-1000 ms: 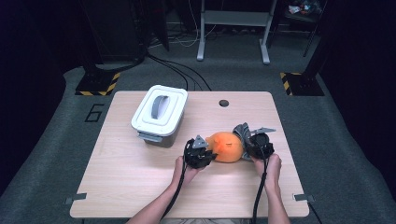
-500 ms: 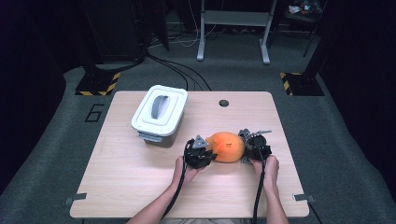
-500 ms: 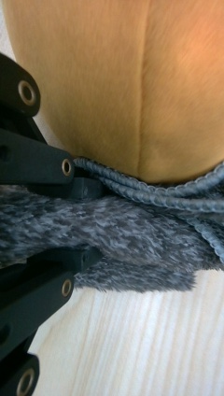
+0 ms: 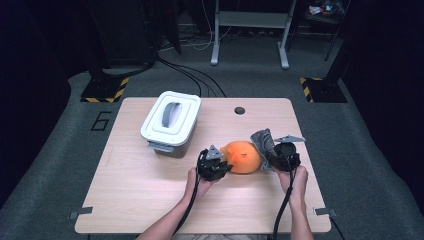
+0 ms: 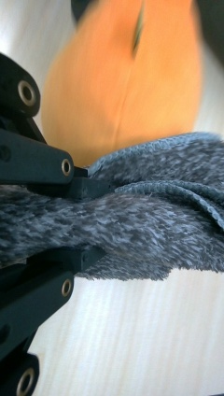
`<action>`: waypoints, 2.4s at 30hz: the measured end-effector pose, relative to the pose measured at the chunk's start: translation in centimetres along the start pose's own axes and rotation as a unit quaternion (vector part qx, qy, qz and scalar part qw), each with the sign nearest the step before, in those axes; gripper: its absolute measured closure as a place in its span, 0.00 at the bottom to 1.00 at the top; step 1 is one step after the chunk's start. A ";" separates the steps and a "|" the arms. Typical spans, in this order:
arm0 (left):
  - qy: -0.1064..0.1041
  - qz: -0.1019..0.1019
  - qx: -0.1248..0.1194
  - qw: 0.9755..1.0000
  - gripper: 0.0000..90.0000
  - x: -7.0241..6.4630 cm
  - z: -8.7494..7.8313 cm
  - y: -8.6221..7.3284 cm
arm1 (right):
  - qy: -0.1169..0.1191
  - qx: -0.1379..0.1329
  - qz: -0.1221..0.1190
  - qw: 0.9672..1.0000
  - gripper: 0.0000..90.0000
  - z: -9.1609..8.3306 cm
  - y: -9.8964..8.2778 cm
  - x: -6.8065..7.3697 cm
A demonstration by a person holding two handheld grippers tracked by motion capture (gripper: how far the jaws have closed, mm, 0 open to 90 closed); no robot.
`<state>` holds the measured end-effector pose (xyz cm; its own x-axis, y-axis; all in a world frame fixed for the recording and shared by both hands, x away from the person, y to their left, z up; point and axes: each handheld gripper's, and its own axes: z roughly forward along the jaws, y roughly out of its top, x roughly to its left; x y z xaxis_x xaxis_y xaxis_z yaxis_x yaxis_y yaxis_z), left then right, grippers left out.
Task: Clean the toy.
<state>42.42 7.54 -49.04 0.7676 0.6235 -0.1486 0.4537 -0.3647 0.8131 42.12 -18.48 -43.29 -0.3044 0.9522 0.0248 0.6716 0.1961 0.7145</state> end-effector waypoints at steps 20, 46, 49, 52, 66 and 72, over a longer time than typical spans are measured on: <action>0.000 0.009 0.004 1.000 0.85 -0.1 0.0 0.2 | 0.080 -0.027 -0.096 0.992 0.82 -1.3 2.6 7.9; -0.006 0.002 0.002 1.000 0.86 -0.1 0.1 0.1 | -0.003 -0.009 -0.059 0.998 0.82 0.2 1.3 3.8; -0.007 0.002 0.000 1.000 0.86 -0.1 0.1 0.1 | -0.008 -0.007 -0.048 0.999 0.82 0.7 1.0 2.9; -0.009 0.002 0.000 1.000 0.86 0.0 0.1 0.1 | -0.011 0.000 -0.031 0.999 0.82 1.3 0.6 2.0; -0.008 0.002 0.001 1.000 0.86 0.0 0.1 0.1 | -0.017 0.039 0.006 0.999 0.82 4.1 -0.9 -0.5; -0.006 -0.001 -0.001 1.000 0.86 0.1 0.1 0.0 | -0.016 0.066 0.018 0.998 0.81 5.6 -1.6 -1.1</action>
<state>42.57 7.57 -49.11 0.7721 0.6158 -0.1568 0.4545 -0.3627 0.8135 45.13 -18.55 -48.39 -0.2581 0.9658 0.0248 0.7657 0.1889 0.6148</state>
